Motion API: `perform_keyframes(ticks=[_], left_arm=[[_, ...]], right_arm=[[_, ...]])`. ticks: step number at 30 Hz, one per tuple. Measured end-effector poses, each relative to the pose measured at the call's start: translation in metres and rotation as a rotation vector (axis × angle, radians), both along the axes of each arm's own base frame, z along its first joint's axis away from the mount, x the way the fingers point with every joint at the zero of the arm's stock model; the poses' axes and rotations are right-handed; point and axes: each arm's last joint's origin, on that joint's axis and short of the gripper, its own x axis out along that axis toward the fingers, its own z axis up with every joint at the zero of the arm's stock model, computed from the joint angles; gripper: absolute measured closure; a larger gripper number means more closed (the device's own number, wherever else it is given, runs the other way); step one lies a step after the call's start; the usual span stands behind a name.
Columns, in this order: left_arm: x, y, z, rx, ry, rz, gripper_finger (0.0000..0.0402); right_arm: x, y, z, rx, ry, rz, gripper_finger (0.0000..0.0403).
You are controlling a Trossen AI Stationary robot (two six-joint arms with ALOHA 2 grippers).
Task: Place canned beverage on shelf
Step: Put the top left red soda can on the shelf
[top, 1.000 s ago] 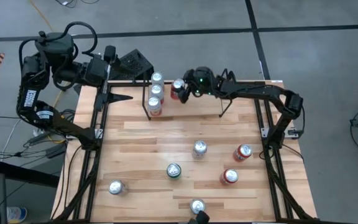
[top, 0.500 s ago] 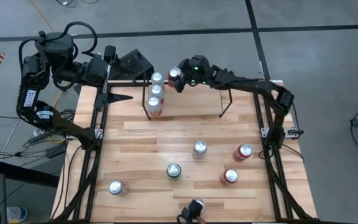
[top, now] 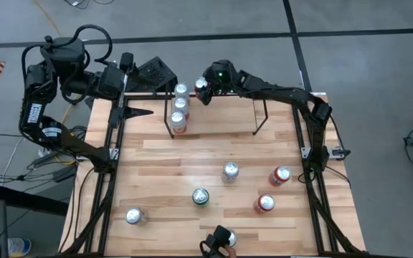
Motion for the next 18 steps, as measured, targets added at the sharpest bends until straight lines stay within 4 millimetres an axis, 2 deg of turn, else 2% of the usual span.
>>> perform_keyframes(ticks=[5,14,18], left_arm=[[0.000,0.000,0.000,-0.001,0.000,0.000,0.0046],[0.000,0.000,0.000,-0.001,0.001,0.000,0.0046],[0.000,0.000,0.000,-0.002,0.001,-0.001,0.0046]], right_arm=[[0.001,0.004,-0.018,0.024,-0.034,0.004,0.0152],[0.000,-0.003,-0.020,-0.018,-0.045,0.015,0.0152],[0.003,-0.008,-0.033,0.048,-0.058,0.020,0.0152]])
